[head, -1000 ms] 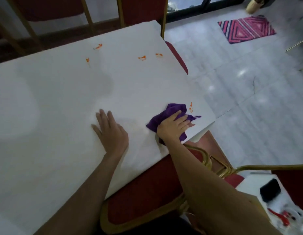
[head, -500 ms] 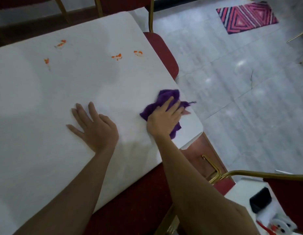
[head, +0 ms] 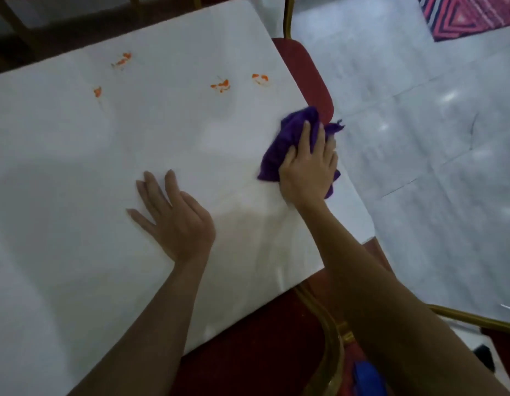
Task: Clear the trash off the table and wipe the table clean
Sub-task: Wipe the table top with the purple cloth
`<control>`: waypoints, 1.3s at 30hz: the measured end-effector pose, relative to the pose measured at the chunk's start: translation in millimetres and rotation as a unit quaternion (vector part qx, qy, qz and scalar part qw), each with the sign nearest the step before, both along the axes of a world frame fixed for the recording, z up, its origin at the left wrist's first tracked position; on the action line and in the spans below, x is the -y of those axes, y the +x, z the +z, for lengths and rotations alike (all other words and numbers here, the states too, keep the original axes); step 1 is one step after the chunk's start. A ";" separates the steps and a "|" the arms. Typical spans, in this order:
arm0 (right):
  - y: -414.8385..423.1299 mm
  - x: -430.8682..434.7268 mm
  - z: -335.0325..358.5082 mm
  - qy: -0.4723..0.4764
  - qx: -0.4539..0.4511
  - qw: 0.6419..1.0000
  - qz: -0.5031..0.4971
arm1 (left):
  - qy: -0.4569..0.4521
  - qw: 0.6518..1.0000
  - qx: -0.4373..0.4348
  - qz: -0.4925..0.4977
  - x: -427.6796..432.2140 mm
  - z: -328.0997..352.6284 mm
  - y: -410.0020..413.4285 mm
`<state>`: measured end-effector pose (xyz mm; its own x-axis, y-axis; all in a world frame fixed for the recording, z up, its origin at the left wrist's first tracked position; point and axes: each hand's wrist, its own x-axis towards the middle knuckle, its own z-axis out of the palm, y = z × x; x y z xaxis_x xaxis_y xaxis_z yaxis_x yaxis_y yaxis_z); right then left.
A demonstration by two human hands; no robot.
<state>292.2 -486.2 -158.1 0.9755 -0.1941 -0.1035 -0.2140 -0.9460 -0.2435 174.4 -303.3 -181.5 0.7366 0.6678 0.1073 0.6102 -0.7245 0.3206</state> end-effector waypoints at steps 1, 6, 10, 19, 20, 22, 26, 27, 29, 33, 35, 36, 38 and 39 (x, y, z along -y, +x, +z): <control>4.5 -13.6 -0.3 0.005 0.005 1.000 0.018 | -0.007 1.000 -0.001 0.003 -0.1 -0.5 -0.1; -66.4 -34.1 5.9 0.016 -0.002 0.977 0.212 | -0.033 0.999 -0.008 -0.010 -1.9 4.6 -4.8; -109.1 13.7 9.4 -0.001 -0.025 0.975 0.222 | -0.090 0.995 -0.015 -0.033 -11.7 11.8 1.6; 94.6 -8.9 0.5 -0.009 0.004 0.996 0.090 | -0.013 1.000 -0.012 0.008 -111.2 6.9 77.2; 112.1 -19.6 -0.1 -0.011 0.007 0.996 0.091 | 0.001 1.000 -0.010 0.008 -110.7 3.7 76.7; 137.3 -49.3 -0.2 -0.012 0.021 0.994 0.106 | 0.013 1.000 -0.010 0.012 -110.9 -0.4 76.9; 139.3 -118.0 4.1 0.023 0.046 0.975 0.216 | 0.036 0.999 -0.013 0.015 -112.8 -1.6 78.7; 126.4 -128.9 6.1 0.036 0.045 0.964 0.259 | 0.036 0.999 -0.013 0.016 -112.6 -1.6 78.6; 87.1 -134.8 7.9 0.054 0.037 0.937 0.342 | 0.033 0.999 -0.011 0.014 -112.0 -1.2 77.0; 34.5 -90.1 0.2 0.071 0.047 0.912 0.402 | 0.039 0.999 -0.003 0.018 -112.8 -1.2 80.9; 61.2 -75.0 -5.9 0.061 0.071 0.940 0.327 | 0.044 0.999 0.001 0.020 -112.1 -1.9 82.6; 83.7 -78.8 -6.5 0.050 0.076 0.955 0.283 | 0.045 0.999 -0.002 0.020 -112.1 -2.4 83.6; 132.1 -105.9 -4.5 0.031 0.074 0.973 0.214 | 0.048 0.999 -0.010 0.017 -113.1 -2.6 83.5; 150.7 -126.7 -2.6 0.031 0.074 0.976 0.200 | 0.053 0.998 -0.015 0.015 -113.2 -2.6 82.2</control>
